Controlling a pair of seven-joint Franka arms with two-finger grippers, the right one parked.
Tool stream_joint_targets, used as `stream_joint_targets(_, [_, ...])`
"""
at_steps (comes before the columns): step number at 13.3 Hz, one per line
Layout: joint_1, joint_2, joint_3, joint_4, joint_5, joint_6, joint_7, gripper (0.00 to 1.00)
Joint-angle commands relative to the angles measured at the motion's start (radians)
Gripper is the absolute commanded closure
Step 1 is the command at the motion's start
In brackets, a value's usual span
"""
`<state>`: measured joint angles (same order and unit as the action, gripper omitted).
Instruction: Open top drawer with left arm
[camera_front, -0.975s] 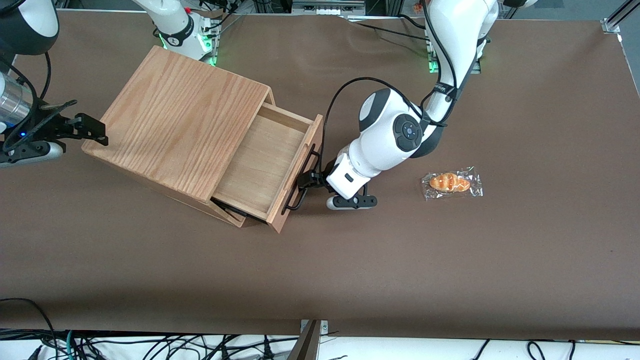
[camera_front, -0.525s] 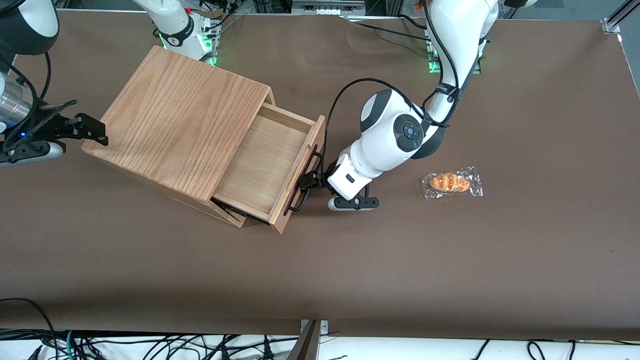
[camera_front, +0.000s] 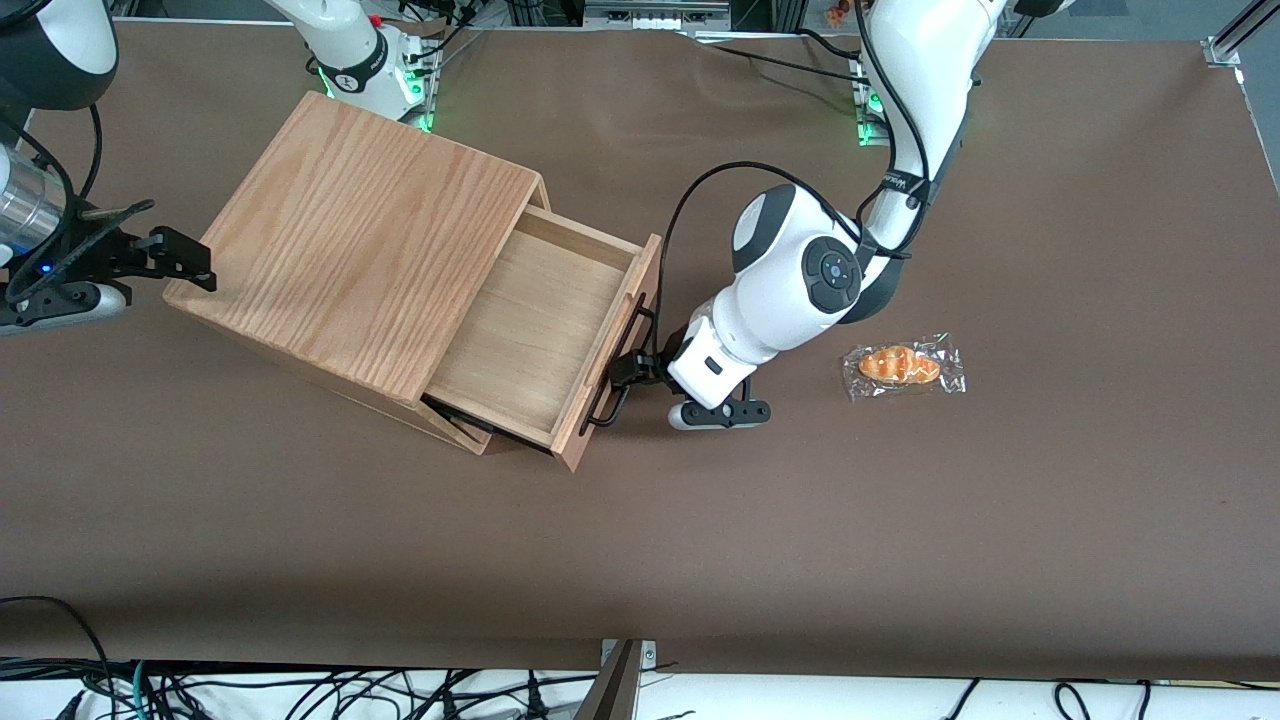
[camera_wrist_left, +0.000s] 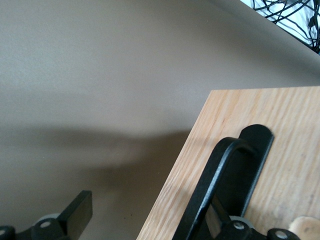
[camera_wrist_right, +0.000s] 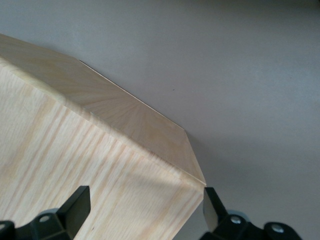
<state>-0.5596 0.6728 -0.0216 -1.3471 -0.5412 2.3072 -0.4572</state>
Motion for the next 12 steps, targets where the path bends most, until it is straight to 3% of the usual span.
stream_joint_targets(1, [0.024, -0.035, 0.002, 0.020, 0.026, -0.054, -0.061, 0.00])
stream_joint_targets(4, [0.073, -0.073, -0.001, 0.020, 0.012, -0.100, -0.097, 0.00])
stream_joint_targets(7, [0.162, -0.117, 0.005, 0.063, 0.029, -0.274, -0.094, 0.00])
stream_joint_targets(8, [0.193, -0.140, 0.006, 0.062, 0.065, -0.340, -0.089, 0.00])
stream_joint_targets(10, [0.268, -0.179, -0.001, 0.060, 0.229, -0.458, -0.063, 0.00])
stream_joint_targets(12, [0.340, -0.205, 0.005, 0.048, 0.251, -0.553, 0.067, 0.00])
